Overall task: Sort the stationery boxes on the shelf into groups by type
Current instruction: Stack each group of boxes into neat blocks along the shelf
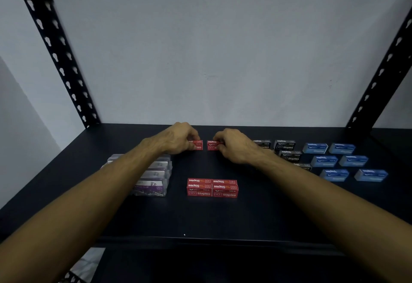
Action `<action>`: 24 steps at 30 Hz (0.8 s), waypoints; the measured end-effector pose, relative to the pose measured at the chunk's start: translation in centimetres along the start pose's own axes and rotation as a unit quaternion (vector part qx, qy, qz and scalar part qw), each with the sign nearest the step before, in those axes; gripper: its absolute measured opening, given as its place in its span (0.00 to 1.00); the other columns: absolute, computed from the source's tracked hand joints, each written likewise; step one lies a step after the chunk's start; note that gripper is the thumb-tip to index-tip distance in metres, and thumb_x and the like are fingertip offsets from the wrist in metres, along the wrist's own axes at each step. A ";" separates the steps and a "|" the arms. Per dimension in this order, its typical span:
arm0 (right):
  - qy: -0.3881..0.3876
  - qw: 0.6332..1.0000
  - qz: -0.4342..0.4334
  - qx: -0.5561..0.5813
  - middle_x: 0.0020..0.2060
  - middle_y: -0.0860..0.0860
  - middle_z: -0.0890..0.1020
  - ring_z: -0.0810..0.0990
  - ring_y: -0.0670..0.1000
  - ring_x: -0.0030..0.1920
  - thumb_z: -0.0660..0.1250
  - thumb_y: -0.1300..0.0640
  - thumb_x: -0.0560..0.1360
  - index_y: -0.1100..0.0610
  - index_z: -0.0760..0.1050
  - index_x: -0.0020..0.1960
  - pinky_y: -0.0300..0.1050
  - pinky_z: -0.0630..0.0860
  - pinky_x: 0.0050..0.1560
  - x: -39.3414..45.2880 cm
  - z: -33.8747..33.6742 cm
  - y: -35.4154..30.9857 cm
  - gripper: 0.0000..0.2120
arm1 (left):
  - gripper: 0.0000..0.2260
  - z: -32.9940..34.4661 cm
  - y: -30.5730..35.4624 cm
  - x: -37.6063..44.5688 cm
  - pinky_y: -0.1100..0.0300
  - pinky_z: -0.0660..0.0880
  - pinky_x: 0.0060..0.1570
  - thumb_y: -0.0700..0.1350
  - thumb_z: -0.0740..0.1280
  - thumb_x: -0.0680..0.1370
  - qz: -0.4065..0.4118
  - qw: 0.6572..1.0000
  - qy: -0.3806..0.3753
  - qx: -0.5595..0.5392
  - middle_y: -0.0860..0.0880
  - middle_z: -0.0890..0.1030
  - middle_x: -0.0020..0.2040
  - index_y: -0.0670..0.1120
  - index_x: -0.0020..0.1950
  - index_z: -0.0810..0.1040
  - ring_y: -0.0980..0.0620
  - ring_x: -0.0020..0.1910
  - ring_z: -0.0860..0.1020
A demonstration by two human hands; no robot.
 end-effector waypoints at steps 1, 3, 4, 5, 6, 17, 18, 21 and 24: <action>0.000 1.000 -0.002 0.010 0.57 0.52 0.79 0.78 0.52 0.55 0.63 0.59 0.80 0.55 0.77 0.61 0.45 0.74 0.53 0.1 0.1 0.0 0.11 | 0.09 0.1 0.0 0.1 0.55 0.76 0.55 0.46 0.70 0.78 0.001 1.000 -0.001 -0.002 0.52 0.82 0.54 0.50 0.58 0.82 0.54 0.51 0.79; 0.001 1.000 -0.005 0.025 0.55 0.51 0.80 0.79 0.51 0.53 0.63 0.59 0.80 0.55 0.78 0.60 0.44 0.74 0.51 0.2 0.1 0.0 0.11 | 0.09 0.2 0.2 0.3 0.57 0.76 0.53 0.45 0.70 0.78 0.006 1.000 -0.005 -0.007 0.53 0.82 0.52 0.50 0.58 0.82 0.54 0.50 0.79; 0.001 1.000 -0.006 0.028 0.55 0.51 0.81 0.79 0.51 0.53 0.63 0.59 0.80 0.55 0.78 0.60 0.44 0.74 0.50 0.3 0.1 -0.1 0.11 | 0.09 0.2 0.4 0.3 0.59 0.75 0.52 0.45 0.70 0.78 0.010 1.000 -0.005 -0.007 0.54 0.82 0.52 0.50 0.57 0.82 0.55 0.50 0.79; 0.001 1.000 -0.006 0.030 0.55 0.51 0.81 0.79 0.51 0.52 0.63 0.59 0.80 0.55 0.78 0.60 0.44 0.74 0.50 0.3 0.1 -0.1 0.11 | 0.09 0.3 0.4 0.4 0.60 0.74 0.50 0.45 0.70 0.78 0.013 1.000 -0.005 -0.007 0.54 0.81 0.51 0.51 0.57 0.82 0.55 0.49 0.79; 0.000 0.999 -0.006 0.031 0.55 0.51 0.81 0.79 0.51 0.53 0.63 0.60 0.80 0.55 0.79 0.61 0.44 0.75 0.51 0.3 0.1 -0.2 0.12 | 0.08 0.3 0.5 0.4 0.62 0.72 0.49 0.45 0.70 0.78 0.016 1.000 -0.004 -0.007 0.55 0.81 0.50 0.51 0.57 0.82 0.56 0.49 0.79; -0.027 0.996 0.014 0.078 0.52 0.49 0.82 0.79 0.47 0.47 0.56 0.55 0.83 0.55 0.79 0.60 0.37 0.72 0.40 0.1 -0.2 -0.6 0.15 | 0.11 0.2 1.2 -0.3 0.63 0.71 0.47 0.48 0.61 0.83 0.027 0.999 -0.011 -0.043 0.54 0.81 0.51 0.51 0.60 0.81 0.57 0.49 0.78; -0.032 0.996 0.015 0.081 0.52 0.49 0.82 0.79 0.46 0.47 0.56 0.55 0.83 0.55 0.79 0.59 0.36 0.71 0.39 -0.1 -0.3 -0.6 0.14 | 0.11 0.3 1.4 -0.5 0.63 0.71 0.47 0.47 0.60 0.83 0.029 0.999 -0.014 -0.043 0.54 0.81 0.51 0.50 0.59 0.81 0.57 0.50 0.78; -0.044 0.994 0.020 0.093 0.49 0.49 0.83 0.80 0.47 0.46 0.57 0.56 0.82 0.53 0.81 0.56 0.40 0.75 0.42 -0.8 -0.5 -0.7 0.14 | 0.11 0.3 1.8 -1.0 0.63 0.73 0.48 0.46 0.60 0.83 0.035 0.998 -0.028 -0.051 0.54 0.82 0.51 0.50 0.58 0.82 0.58 0.50 0.79; -0.058 0.993 0.027 0.099 0.44 0.48 0.82 0.81 0.48 0.45 0.58 0.56 0.81 0.53 0.81 0.53 0.43 0.76 0.41 -1.8 -0.8 -0.8 0.12 | 0.10 0.5 2.1 -1.5 0.63 0.74 0.47 0.47 0.61 0.83 0.039 0.997 -0.046 -0.054 0.55 0.82 0.50 0.52 0.57 0.82 0.58 0.48 0.79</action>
Point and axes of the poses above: each hand's wrist, its own x-axis towards the middle knuckle, its own z-axis out of the palm, y = z × x, the point moved 3 cm from there along x, towards the middle knuckle
